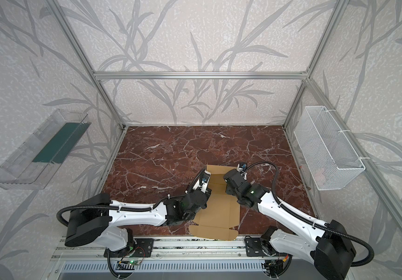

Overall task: Assemble paper box
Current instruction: Press the paper box at the center of the table.

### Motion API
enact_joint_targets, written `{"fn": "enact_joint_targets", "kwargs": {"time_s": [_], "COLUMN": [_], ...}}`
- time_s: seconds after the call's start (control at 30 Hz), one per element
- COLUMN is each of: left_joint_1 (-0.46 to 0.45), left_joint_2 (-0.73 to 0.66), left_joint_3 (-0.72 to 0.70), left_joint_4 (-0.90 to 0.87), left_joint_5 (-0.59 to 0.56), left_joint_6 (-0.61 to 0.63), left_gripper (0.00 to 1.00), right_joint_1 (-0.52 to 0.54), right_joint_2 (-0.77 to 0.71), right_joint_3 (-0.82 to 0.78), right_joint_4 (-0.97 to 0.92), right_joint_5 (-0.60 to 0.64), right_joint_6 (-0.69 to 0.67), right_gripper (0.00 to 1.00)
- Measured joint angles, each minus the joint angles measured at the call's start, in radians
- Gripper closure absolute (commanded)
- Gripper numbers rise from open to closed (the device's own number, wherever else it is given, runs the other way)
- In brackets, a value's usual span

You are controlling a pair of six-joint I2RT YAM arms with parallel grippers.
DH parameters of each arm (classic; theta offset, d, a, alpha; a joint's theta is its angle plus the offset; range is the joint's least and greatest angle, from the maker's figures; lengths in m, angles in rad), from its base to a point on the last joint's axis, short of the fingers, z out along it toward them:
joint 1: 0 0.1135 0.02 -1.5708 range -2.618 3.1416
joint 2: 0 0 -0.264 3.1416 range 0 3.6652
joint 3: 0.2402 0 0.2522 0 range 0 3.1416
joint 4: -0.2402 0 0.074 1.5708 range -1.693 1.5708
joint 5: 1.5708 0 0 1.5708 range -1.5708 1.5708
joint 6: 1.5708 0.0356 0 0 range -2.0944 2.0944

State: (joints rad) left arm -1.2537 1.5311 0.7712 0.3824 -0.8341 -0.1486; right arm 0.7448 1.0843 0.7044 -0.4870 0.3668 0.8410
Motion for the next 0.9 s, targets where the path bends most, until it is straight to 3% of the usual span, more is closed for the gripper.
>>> {"fn": "enact_joint_targets", "kwargs": {"time_s": [0.1,0.57,0.9], "left_joint_1": [-0.022,-0.049,-0.052], "left_joint_2": [0.003,0.001,-0.009], "left_joint_3": [0.022,0.047,0.081], "left_joint_4": [-0.035,-0.174,-0.26], "left_joint_5": [-0.057,-0.126,-0.156], "left_joint_6": [-0.037,-0.179,-0.23], "left_gripper": [1.0,1.0,1.0], "right_joint_1": [0.001,-0.002,-0.008], "right_joint_2": [0.0,0.0,-0.002], "right_joint_3": [0.0,-0.029,-0.029], "right_joint_4": [0.004,0.056,0.063], "right_joint_5": [-0.001,-0.044,-0.047], "right_joint_6": [-0.008,-0.06,-0.06], "right_gripper": [0.87,0.81,0.64]}}
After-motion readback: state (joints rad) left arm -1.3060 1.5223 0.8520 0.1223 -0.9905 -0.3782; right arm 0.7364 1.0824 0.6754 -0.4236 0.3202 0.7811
